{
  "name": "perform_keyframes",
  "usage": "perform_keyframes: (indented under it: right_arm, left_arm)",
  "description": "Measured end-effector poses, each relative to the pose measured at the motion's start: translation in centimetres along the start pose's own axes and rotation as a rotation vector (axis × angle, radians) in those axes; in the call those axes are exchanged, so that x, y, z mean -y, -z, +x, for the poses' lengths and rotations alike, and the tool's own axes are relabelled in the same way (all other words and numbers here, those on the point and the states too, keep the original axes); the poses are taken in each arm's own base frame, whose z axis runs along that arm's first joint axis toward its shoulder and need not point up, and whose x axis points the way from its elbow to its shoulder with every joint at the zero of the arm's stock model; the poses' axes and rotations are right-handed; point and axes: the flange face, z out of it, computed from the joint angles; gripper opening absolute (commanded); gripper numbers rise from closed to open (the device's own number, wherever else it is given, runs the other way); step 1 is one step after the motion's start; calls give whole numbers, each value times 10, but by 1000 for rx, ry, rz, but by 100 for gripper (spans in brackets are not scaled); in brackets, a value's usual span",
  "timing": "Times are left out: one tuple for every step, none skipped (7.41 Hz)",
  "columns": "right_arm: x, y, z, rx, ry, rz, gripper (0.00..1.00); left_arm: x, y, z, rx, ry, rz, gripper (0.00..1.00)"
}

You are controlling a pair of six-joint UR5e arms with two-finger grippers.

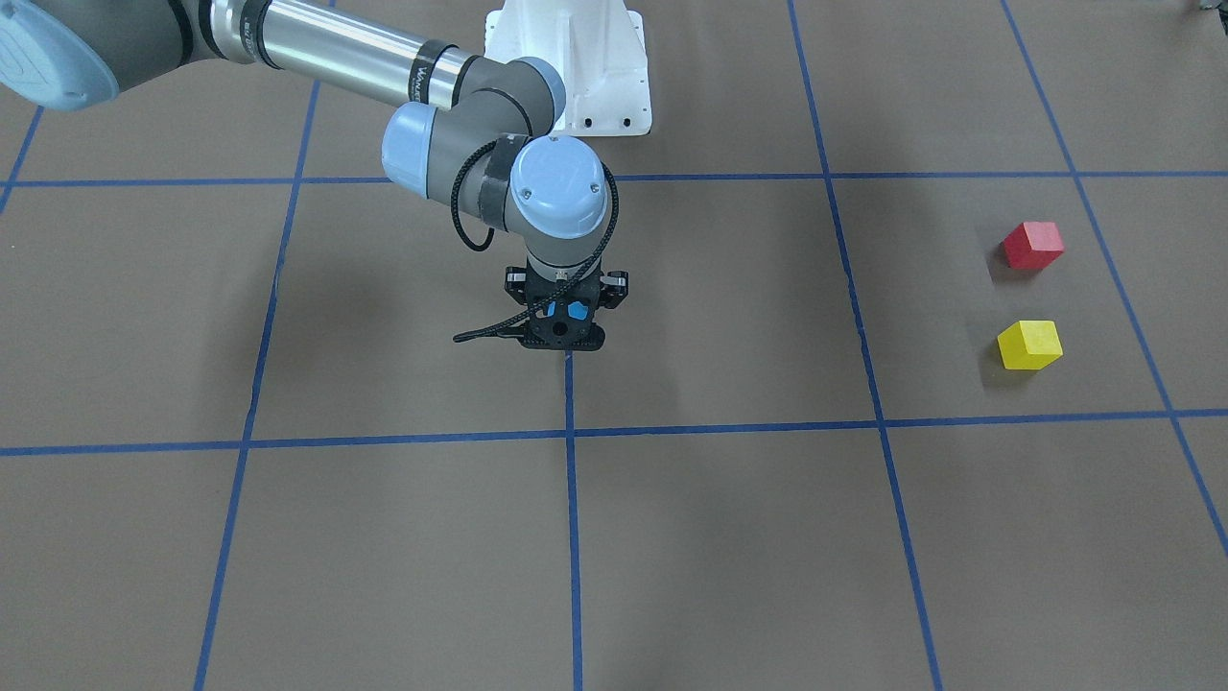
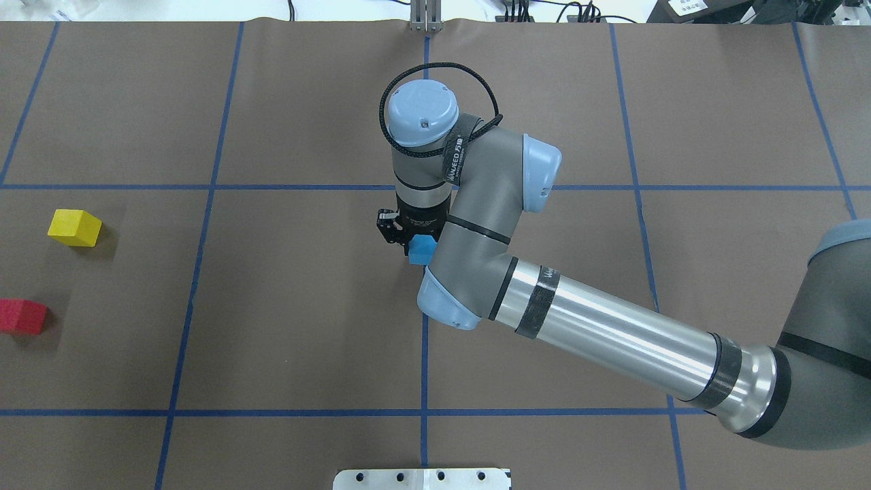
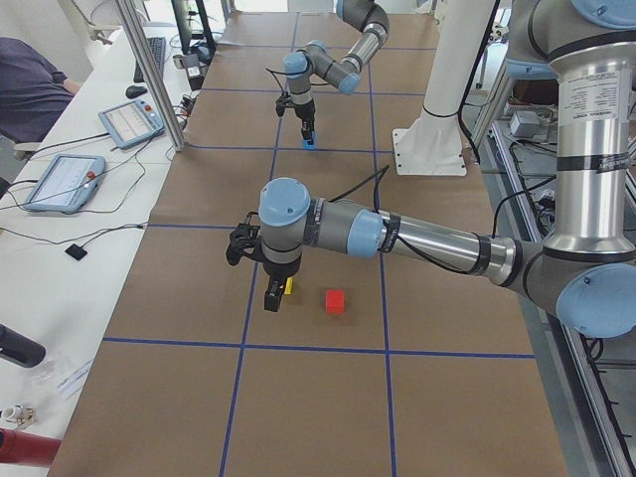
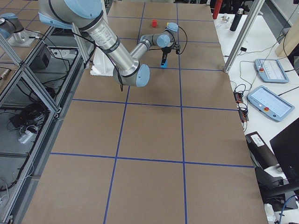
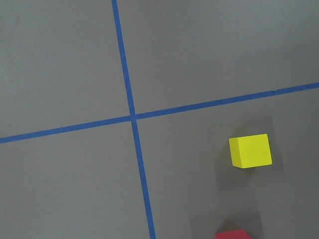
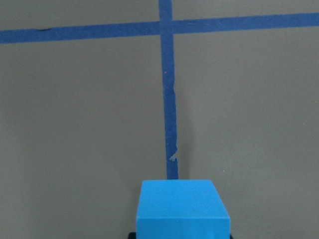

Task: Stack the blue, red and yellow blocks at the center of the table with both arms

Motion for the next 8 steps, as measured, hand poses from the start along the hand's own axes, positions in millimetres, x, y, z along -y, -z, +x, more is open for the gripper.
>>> perform_keyframes:
  right_arm:
    - [-2,-3,-1,-2,1,-4,0]
    - [-3,-7,-2,-1,5,-5,33]
    - [-3,-11,-3,3,12,-4,85]
    - [-3,-14,-4,5,21,-4,99]
    - [-4,-15,-4,7,24,-4,99]
    - [-4,-16,-4,12,25,-2,99]
    - [-4,-16,-5,22,28,2,99]
    - [-5,-15,-6,32,32,6,99]
  left_arm:
    - [0,0,0,0,0,0,100]
    - [0,0,0,0,0,-1,100]
    - [0,0,0,0,-1,0,100]
    - [1,0,0,0,-2,1,100]
    - [1,0,0,1,-2,1,100]
    - [1,1,0,1,-2,2,100]
    - [1,1,0,1,-3,2,100]
    - [1,1,0,1,-4,2,100]
